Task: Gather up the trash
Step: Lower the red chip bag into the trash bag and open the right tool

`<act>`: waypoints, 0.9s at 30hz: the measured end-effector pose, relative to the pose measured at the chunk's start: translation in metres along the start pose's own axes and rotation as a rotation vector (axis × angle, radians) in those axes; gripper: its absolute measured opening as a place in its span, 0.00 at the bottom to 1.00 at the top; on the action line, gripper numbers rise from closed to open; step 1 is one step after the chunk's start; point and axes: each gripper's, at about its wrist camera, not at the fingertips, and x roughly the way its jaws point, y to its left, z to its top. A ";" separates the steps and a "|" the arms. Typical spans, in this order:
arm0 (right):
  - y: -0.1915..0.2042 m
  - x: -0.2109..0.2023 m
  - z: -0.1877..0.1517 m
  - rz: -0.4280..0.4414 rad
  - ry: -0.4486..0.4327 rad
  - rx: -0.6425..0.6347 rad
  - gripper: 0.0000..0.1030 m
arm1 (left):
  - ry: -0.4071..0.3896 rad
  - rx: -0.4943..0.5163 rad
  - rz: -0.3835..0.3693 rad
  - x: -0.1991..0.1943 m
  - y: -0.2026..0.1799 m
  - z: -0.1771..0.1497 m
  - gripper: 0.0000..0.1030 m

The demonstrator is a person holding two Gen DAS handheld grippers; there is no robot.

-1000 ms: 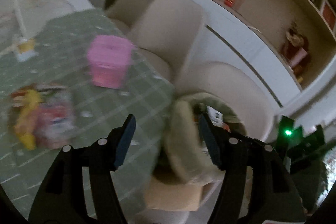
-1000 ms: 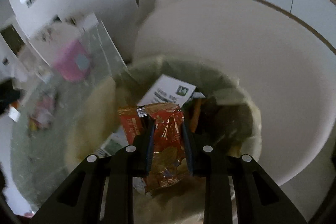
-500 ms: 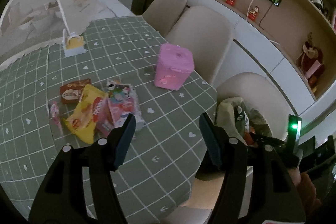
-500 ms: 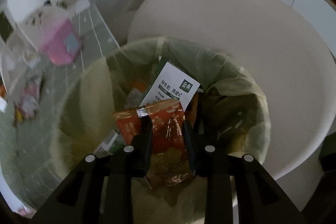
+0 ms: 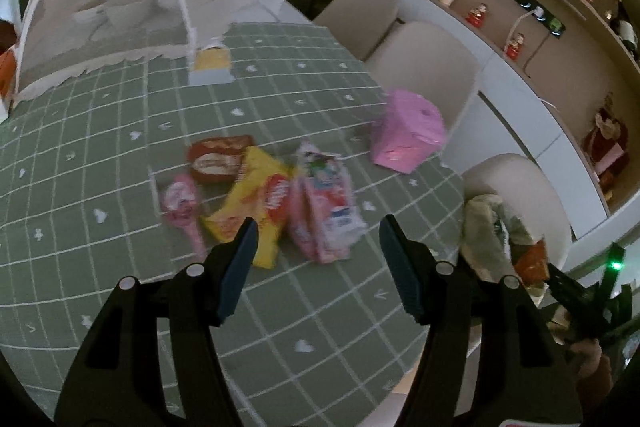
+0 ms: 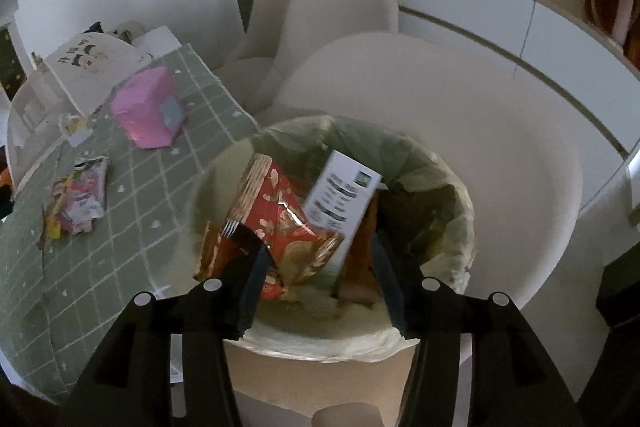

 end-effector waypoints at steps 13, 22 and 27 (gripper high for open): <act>0.013 -0.002 0.012 -0.090 -0.032 0.027 0.47 | 0.030 -0.133 0.037 -0.001 0.079 0.001 0.58; 0.001 0.043 -0.008 -0.170 0.107 0.011 0.47 | 0.028 -0.112 0.038 -0.001 0.080 0.007 0.58; -0.006 0.017 -0.022 -0.198 0.129 0.013 0.47 | 0.046 -0.114 0.014 0.008 0.076 0.005 0.58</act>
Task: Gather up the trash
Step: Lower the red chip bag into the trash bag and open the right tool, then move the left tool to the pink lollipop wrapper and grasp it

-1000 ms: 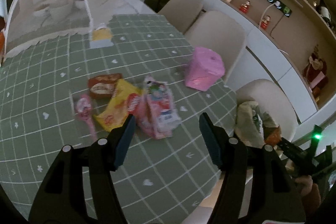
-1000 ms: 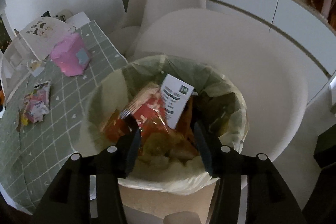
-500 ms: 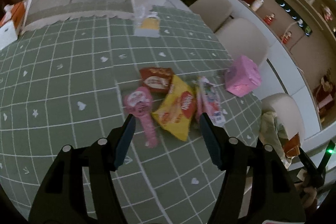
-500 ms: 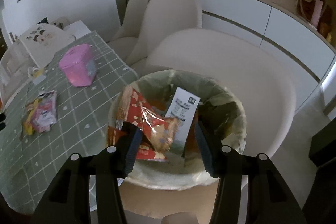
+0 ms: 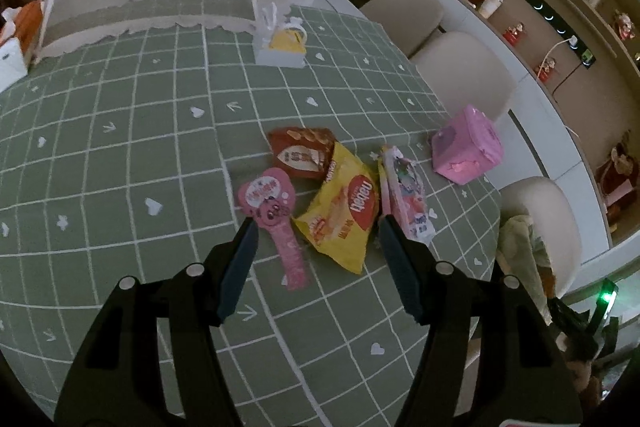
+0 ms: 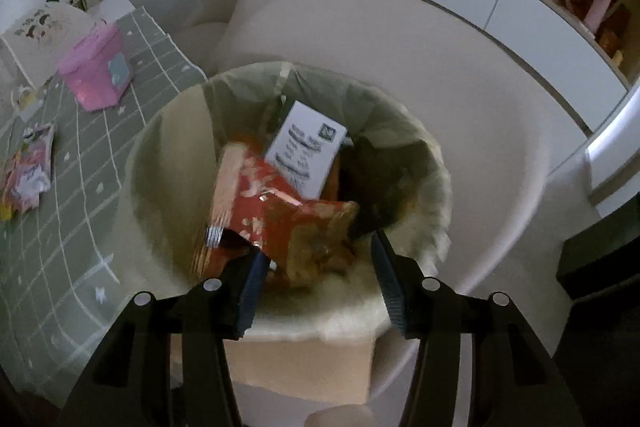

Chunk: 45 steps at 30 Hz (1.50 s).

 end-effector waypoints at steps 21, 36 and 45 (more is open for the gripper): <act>0.048 -0.081 0.013 0.230 -0.172 0.024 0.48 | -0.064 0.057 -0.054 0.003 0.019 0.005 0.58; 0.166 -0.066 -0.004 0.326 -0.130 -0.101 0.47 | 0.035 0.269 -0.032 0.047 0.039 0.010 0.58; 0.178 -0.043 -0.022 0.289 -0.062 -0.094 0.48 | 0.092 0.145 -0.019 0.079 0.044 0.011 0.42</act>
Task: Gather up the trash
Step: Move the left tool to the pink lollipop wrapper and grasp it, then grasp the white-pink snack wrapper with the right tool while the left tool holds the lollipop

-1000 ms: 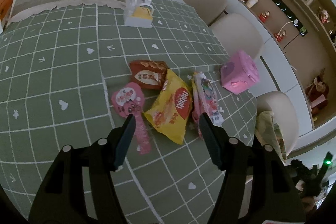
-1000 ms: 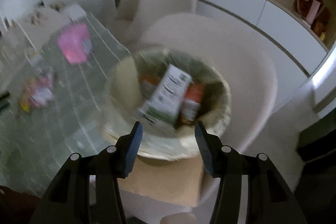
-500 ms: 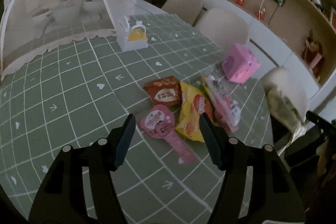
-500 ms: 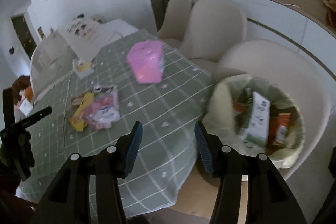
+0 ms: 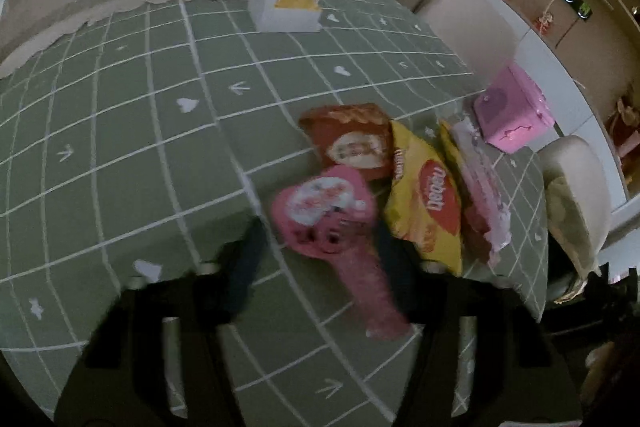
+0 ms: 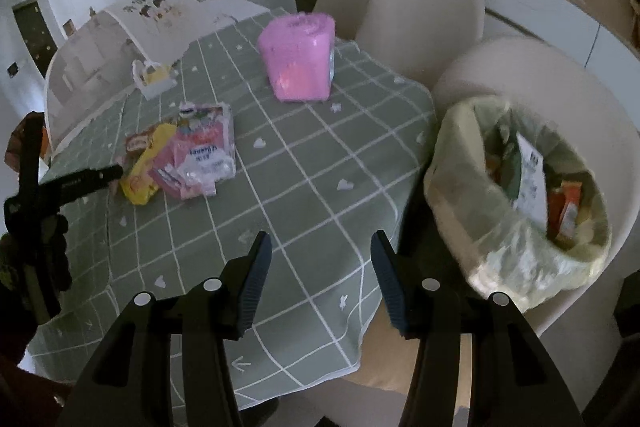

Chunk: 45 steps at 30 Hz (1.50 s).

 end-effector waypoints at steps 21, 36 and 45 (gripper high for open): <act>0.108 0.084 0.073 0.154 -0.010 -0.103 0.48 | -0.047 0.019 -0.006 -0.072 0.038 -0.010 0.39; 0.110 0.105 0.082 0.130 0.039 -0.079 0.23 | -0.028 -0.064 -0.023 -0.077 0.072 -0.015 0.39; 0.077 0.054 0.070 0.207 -0.011 0.023 0.23 | -0.002 -0.043 -0.067 -0.066 0.050 -0.021 0.39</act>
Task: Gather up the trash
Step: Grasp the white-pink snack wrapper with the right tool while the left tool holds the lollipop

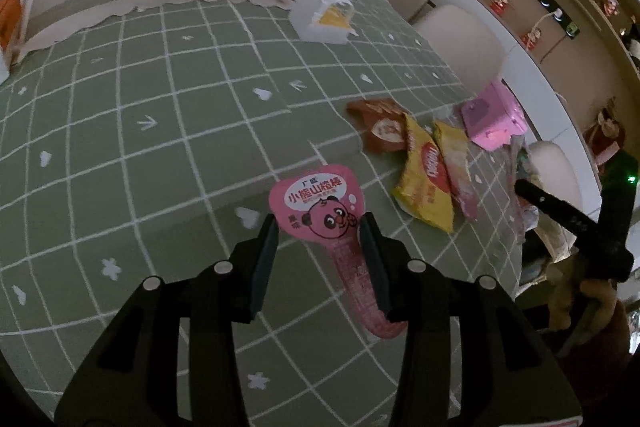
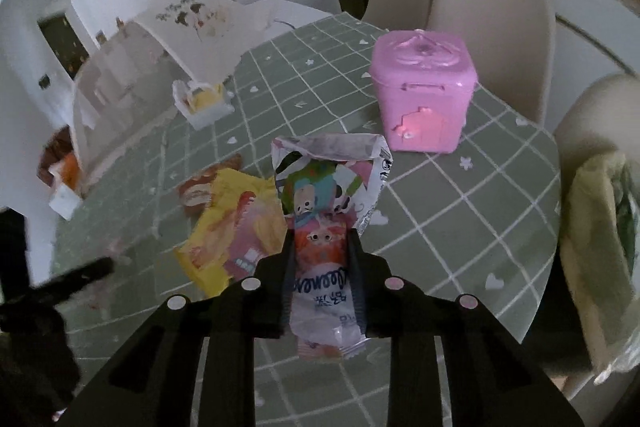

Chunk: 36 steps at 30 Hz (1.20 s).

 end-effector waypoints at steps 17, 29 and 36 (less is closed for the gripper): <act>-0.002 -0.007 -0.030 -0.045 0.032 -0.113 0.47 | 0.035 -0.016 -0.016 0.009 -0.015 -0.008 0.39; 0.017 0.055 -0.022 -0.059 0.159 -0.185 0.35 | 0.045 -0.041 0.012 0.007 -0.004 -0.016 0.39; -0.009 -0.002 -0.010 0.042 0.087 -0.076 0.17 | 0.005 -0.072 -0.025 0.009 -0.018 -0.007 0.39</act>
